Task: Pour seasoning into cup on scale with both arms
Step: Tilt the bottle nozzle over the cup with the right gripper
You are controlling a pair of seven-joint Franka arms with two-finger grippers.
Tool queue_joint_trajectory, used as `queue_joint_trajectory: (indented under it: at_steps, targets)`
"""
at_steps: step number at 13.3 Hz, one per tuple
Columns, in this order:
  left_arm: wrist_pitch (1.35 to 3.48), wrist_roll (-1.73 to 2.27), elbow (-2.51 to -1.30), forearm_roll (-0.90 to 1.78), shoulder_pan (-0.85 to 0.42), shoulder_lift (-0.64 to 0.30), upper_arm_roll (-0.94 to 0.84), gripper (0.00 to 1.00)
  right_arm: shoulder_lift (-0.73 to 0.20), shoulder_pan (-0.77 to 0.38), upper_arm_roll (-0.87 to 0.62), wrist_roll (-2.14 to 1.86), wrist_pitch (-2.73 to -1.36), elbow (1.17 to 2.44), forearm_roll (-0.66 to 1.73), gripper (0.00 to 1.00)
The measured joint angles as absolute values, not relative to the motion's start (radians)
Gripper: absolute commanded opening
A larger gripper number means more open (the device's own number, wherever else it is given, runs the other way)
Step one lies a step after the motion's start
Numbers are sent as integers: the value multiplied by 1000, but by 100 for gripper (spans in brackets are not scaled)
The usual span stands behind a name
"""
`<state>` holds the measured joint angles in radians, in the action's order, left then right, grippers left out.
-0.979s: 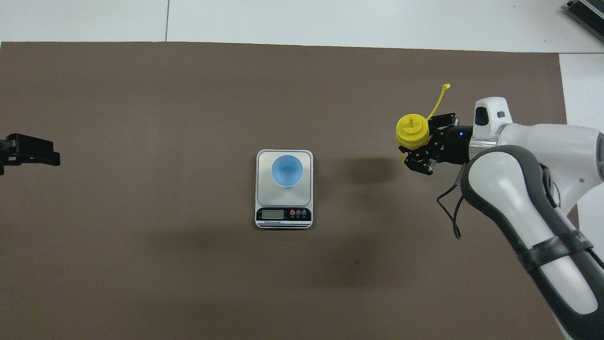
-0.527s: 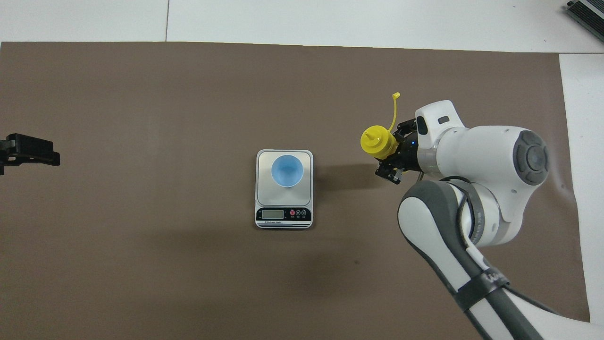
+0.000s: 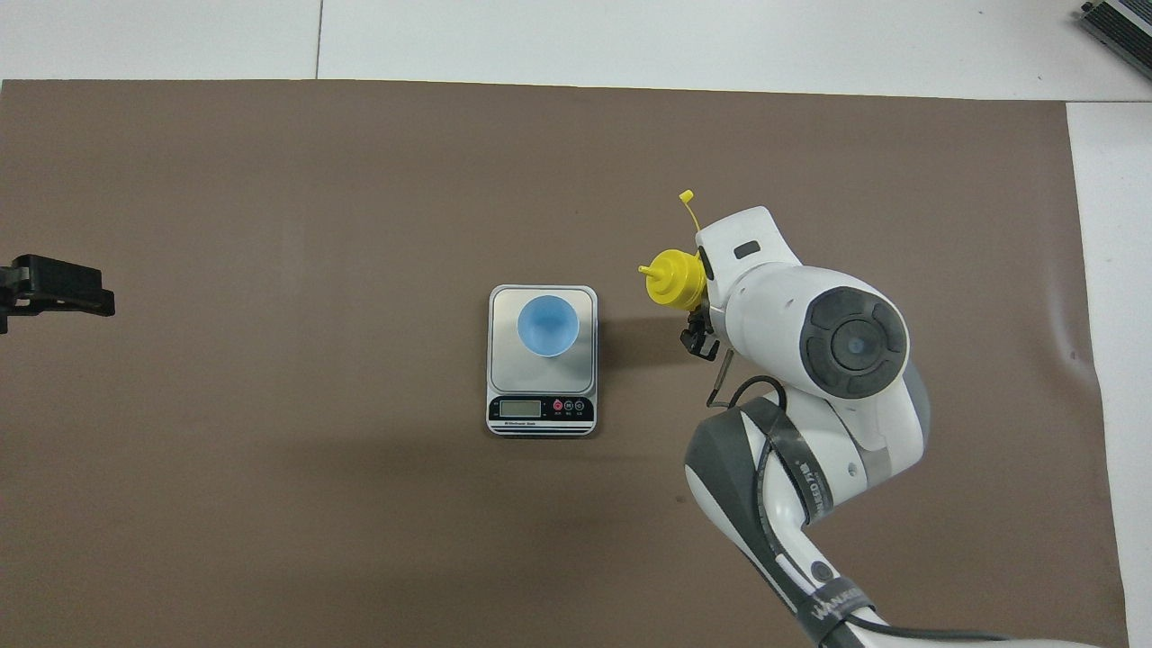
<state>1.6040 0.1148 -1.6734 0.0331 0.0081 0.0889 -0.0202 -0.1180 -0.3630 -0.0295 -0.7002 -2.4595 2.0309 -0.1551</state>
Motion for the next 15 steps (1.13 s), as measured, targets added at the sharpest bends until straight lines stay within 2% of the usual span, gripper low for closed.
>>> queue_joint_trajectory:
  at_steps: [6, 15]
  targets:
    - [1604, 115, -1673, 33, 8, 89, -20, 100, -192, -437, -31, -548, -2459, 1985, -454, 5]
    - [1604, 115, -1674, 33, 8, 89, -20, 100, -222, -525, -31, -313, -2432, 1977, -879, 6]
